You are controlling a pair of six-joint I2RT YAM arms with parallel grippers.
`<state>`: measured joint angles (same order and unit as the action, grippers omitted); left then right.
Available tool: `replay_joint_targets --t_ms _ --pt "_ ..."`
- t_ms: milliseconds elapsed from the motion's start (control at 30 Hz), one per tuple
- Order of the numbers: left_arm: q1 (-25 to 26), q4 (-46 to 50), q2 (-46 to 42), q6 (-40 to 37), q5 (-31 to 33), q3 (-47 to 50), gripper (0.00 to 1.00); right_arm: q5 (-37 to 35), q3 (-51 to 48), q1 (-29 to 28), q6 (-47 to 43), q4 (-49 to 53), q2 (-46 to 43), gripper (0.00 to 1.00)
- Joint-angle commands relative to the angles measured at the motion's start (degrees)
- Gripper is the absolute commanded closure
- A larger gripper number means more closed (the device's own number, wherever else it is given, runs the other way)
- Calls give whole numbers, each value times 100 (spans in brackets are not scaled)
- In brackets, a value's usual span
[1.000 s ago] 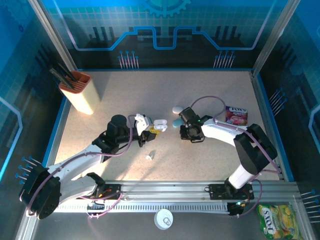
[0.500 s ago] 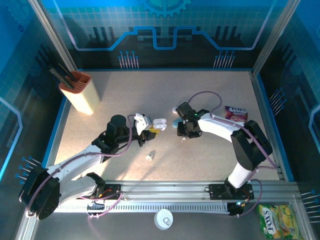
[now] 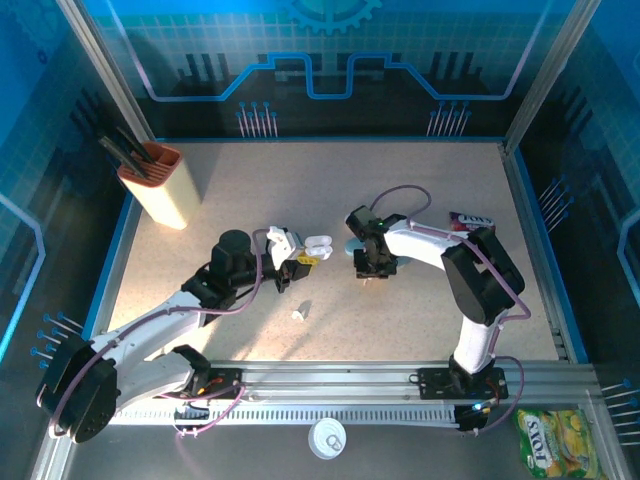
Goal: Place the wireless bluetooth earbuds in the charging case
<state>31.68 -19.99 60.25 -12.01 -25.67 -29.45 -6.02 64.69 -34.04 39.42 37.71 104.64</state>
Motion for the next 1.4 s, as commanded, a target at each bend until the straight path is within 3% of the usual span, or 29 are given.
replay_joint_targets --t_ms 0,300,933,1367 --pt "40 -181 -40 -52 14 10 83 165 44 3 -4 114 225 73" --pt "37 -205 21 -55 23 -22 83 32 -130 7 90 -81 -224 80" --pt "196 -781 1353 190 360 -535 84 -488 -2448 18 -249 -3700 -3192 80" --pt "288 -1202 1745 443 541 -725 84 -226 -2013 -325 -1112 -3887 -4096 81"
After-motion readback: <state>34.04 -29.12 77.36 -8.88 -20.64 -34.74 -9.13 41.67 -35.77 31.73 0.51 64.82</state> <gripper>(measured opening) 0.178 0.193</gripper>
